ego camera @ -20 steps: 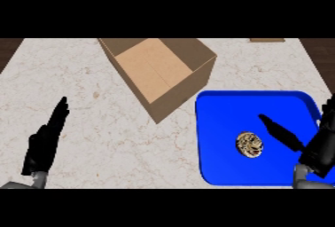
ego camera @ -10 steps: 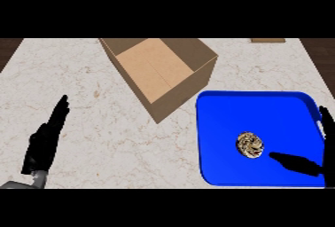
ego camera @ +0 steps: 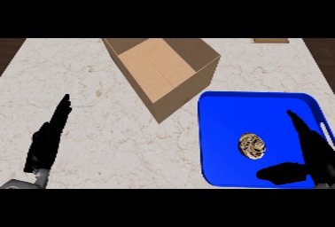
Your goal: Pick the cupcake from the tray and place it in the cardboard box
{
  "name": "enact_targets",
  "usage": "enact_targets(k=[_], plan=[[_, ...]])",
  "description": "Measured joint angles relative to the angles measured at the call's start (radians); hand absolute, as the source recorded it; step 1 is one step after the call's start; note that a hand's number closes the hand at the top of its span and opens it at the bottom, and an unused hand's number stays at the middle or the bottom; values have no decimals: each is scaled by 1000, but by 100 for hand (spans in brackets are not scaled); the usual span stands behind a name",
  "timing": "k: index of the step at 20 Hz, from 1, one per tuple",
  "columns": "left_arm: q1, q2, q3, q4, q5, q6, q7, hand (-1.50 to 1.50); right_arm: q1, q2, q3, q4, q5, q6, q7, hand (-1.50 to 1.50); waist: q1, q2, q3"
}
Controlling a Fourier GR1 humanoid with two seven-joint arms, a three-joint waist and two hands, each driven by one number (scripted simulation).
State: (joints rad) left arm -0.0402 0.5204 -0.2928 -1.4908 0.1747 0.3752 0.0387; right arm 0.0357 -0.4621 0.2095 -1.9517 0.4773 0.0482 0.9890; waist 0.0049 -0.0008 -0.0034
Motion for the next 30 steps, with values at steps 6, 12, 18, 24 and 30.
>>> enact_targets(k=[6,12,18,24,30], plan=[[-1,-31,11,-9,-35,-2,20,0,-56,80,60,-12,70,40,101,-150,-2,0,2],[20,-39,27,-34,-53,-24,23,0,-59,127,64,50,118,58,109,-150,-1,0,3],[8,-52,71,-16,-62,-62,26,0,-78,166,38,112,140,74,98,-150,-3,1,3],[12,-84,97,-14,-104,-85,37,0,-43,206,32,102,188,82,84,-150,-5,0,3],[44,-114,126,-35,-137,-115,29,0,-44,257,27,160,247,77,58,-150,-3,0,3]])
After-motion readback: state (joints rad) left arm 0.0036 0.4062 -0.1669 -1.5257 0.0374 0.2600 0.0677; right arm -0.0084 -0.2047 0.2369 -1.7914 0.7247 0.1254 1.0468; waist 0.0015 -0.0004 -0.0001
